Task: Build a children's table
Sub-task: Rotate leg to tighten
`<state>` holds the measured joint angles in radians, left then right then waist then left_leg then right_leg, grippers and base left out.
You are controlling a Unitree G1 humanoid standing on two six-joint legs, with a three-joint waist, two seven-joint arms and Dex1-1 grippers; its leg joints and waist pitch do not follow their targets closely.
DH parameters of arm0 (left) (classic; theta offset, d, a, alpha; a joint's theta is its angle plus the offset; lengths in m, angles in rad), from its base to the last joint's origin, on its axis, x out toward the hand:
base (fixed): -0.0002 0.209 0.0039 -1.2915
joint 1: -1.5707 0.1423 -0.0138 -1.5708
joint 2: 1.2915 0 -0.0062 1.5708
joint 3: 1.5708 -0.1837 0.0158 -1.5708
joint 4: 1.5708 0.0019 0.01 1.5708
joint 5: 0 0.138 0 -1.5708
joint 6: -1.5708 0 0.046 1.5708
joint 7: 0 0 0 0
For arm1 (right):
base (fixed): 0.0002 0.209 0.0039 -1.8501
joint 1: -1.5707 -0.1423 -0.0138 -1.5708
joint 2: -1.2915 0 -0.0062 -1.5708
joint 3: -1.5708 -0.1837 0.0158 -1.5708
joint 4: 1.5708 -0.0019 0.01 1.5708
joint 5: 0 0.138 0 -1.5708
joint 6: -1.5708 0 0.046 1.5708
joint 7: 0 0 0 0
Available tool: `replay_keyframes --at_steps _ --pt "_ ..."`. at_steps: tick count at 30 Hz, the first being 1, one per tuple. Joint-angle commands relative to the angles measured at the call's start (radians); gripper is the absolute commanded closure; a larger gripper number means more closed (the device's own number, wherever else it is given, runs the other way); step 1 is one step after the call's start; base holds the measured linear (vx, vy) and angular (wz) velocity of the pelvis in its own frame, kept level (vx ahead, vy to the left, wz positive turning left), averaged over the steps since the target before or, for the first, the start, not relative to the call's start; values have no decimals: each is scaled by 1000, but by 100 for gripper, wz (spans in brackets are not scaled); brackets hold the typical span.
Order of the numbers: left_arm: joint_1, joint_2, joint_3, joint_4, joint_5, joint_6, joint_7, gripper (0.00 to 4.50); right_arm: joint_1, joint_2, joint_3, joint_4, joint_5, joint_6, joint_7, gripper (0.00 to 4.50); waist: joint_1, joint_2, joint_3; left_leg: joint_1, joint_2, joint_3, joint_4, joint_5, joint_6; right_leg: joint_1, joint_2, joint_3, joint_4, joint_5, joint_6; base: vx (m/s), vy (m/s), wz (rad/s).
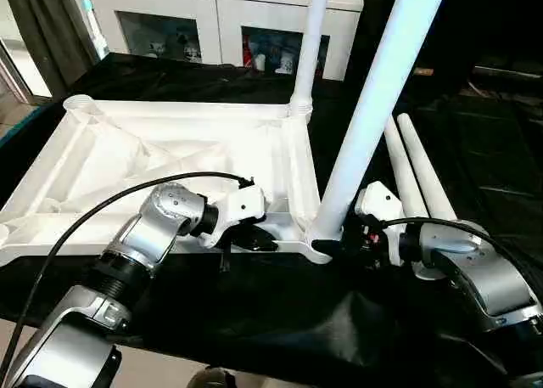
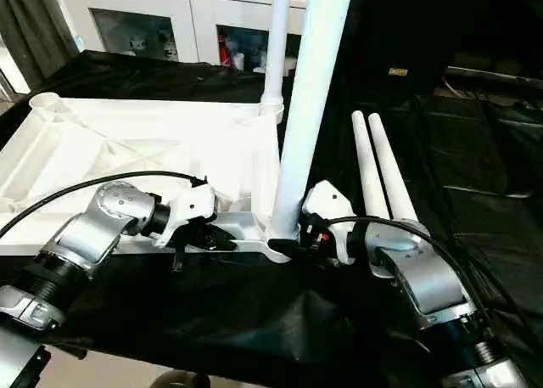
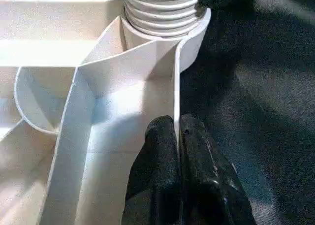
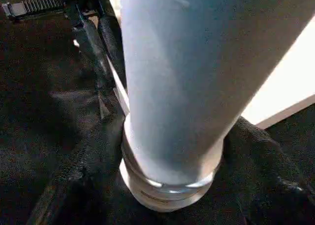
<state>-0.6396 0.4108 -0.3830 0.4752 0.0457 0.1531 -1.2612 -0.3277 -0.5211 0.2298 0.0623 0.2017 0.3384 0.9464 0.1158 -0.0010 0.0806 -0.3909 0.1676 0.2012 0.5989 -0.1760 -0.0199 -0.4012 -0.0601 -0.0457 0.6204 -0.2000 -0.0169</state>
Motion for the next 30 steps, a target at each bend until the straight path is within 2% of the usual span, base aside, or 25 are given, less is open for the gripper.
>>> replay_keyframes --at_steps 1,3,5,7,8,9,10,11,12,13,17,20,21,24,26,27,30 --pt "-3 0 -12 -17 9 -1 3 450 -8 4 19 7 -4 -12 11 176 5 -6 -83 26 72 -35 -61 -111 60 52 -100 49 -57 -32 -259 0 0 0" --pt "-3 -1 -10 -14 9 -1 6 450 -7 6 20 10 -5 -14 9 178 5 -5 -83 25 71 -35 -61 -110 59 51 -100 49 -56 -31 -259 0 0 0" --pt "-12 -17 2 17 32 7 78 450 0 39 -2 45 -19 -20 -46 178 3 -5 -82 26 71 -34 -60 -120 56 49 -101 50 -59 -44 -259 0 0 0" --pt "-27 -48 30 55 39 30 167 450 -9 84 -28 105 -43 -21 -145 178 -1 -5 -75 30 67 -35 -63 -172 27 44 -100 48 -72 -144 -251 0 0 0" --pt "-36 -66 45 76 39 46 213 450 -17 116 -49 142 -49 -13 -209 178 -3 -6 -74 30 67 -36 -66 -185 17 47 -101 48 -74 -175 -244 0 0 0" --pt "-52 -97 63 108 45 74 287 450 -35 189 -105 215 -36 11 -336 178 -6 -7 -72 29 65 -38 -68 -200 2 48 -102 48 -79 -229 -229 0 0 0" --pt "-52 -97 63 108 45 74 287 450 -35 189 -105 215 -36 11 -336 178 -8 -5 -72 31 65 -39 -69 -219 -9 44 -103 49 -84 -270 -219 0 0 0" --pt "-61 -115 70 125 49 95 327 450 -47 232 -140 255 -23 24 -408 178 -9 -7 -73 31 65 -42 -71 -221 -16 46 -105 47 -85 -285 -210 0 0 0" --pt "-87 -168 96 166 51 164 431 450 -76 304 -176 332 -25 27 -538 179 -16 -6 -71 32 64 -41 -73 -229 -26 42 -101 47 -86 -294 -207 0 0 0" --pt "-100 -191 109 187 49 190 475 450 -89 330 -181 361 -32 21 -583 179 -18 -3 -72 40 63 -41 -70 -251 -37 35 -102 47 -90 -320 -206 0 0 0" --pt "-134 -269 130 249 38 228 560 450 -143 421 -197 455 -54 -10 -726 180 -20 -3 -71 36 61 -44 -74 -262 -33 39 -102 48 -98 -338 -185 0 0 0" --pt "-164 -348 121 308 43 219 620 450 -205 504 -178 541 -94 -51 -803 180 -25 1 -71 40 61 -44 -75 -291 -41 32 -102 48 -101 -345 -186 0 0 0" --pt "-172 -366 117 324 46 212 631 450 -218 518 -170 554 -101 -66 -800 180 -25 -1 -71 43 61 -44 -76 -301 -44 32 -100 48 -102 -344 -182 0 0 0" --pt "-183 -373 110 339 55 198 635 450 -229 526 -181 563 -93 -82 -790 180 -24 2 -69 41 63 -45 -81 -308 -32 36 -101 49 -103 -324 -174 0 0 0" --pt "-188 -373 110 347 59 195 638 450 -236 526 -190 572 -87 -87 -793 124 -25 4 -69 42 64 -47 -85 -318 -32 37 -100 46 -104 -325 -172 0 0 0" --pt "-190 -367 110 350 62 196 637 450 -238 519 -193 568 -81 -92 -777 110 -26 7 -67 46 65 -48 -86 -339 -37 34 -100 46 -106 -337 -172 0 0 0" --pt "-192 -345 105 360 72 184 628 450 -240 494 -199 542 -70 -104 -726 90 -29 4 -66 44 64 -52 -90 -375 -40 39 -104 45 -111 -383 -158 0 0 0"
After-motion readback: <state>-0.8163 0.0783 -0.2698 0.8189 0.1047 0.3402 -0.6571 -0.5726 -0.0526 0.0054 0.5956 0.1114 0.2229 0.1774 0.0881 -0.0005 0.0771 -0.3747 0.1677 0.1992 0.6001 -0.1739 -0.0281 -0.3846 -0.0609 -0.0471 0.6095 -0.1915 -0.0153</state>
